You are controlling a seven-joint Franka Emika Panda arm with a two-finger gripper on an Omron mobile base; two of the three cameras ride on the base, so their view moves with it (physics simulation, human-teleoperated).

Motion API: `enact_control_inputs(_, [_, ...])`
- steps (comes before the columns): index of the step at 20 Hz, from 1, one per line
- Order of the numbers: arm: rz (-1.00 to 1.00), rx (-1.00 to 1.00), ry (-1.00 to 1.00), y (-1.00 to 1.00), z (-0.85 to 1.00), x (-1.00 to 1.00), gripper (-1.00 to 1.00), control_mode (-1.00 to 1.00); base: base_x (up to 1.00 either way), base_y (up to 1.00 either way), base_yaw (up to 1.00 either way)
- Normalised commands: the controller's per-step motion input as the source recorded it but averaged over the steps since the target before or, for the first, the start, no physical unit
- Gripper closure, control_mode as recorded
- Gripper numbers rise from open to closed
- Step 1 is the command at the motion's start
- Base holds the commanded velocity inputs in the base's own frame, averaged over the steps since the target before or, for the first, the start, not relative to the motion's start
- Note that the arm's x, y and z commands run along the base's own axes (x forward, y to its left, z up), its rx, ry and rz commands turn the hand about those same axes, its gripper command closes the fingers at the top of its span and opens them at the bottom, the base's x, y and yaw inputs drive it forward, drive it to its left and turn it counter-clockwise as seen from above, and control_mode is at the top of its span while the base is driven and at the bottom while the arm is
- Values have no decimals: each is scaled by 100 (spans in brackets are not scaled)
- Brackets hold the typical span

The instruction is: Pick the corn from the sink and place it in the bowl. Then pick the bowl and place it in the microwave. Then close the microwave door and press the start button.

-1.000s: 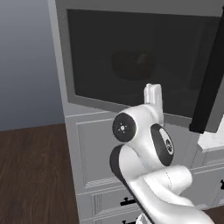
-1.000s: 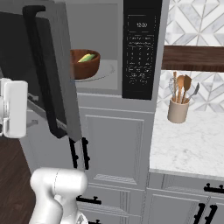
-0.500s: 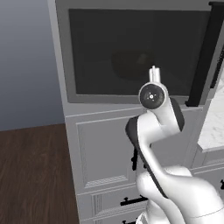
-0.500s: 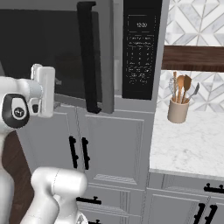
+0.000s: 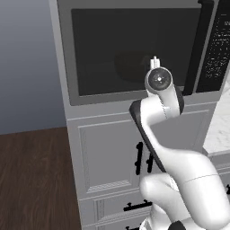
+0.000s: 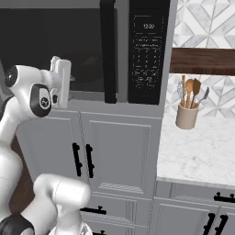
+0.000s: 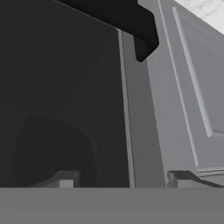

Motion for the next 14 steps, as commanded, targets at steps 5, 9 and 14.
enact_control_inputs(5, [7,1,2,-4,-4,18,-100,-100,0,0,0])
enact_control_inputs(9, [10,14,0,-70,-2,-72,-100,-100,0,0,0])
enact_control_inputs(14, [2,27,-6,-99,0,-100,-100,-100,0,0,0])
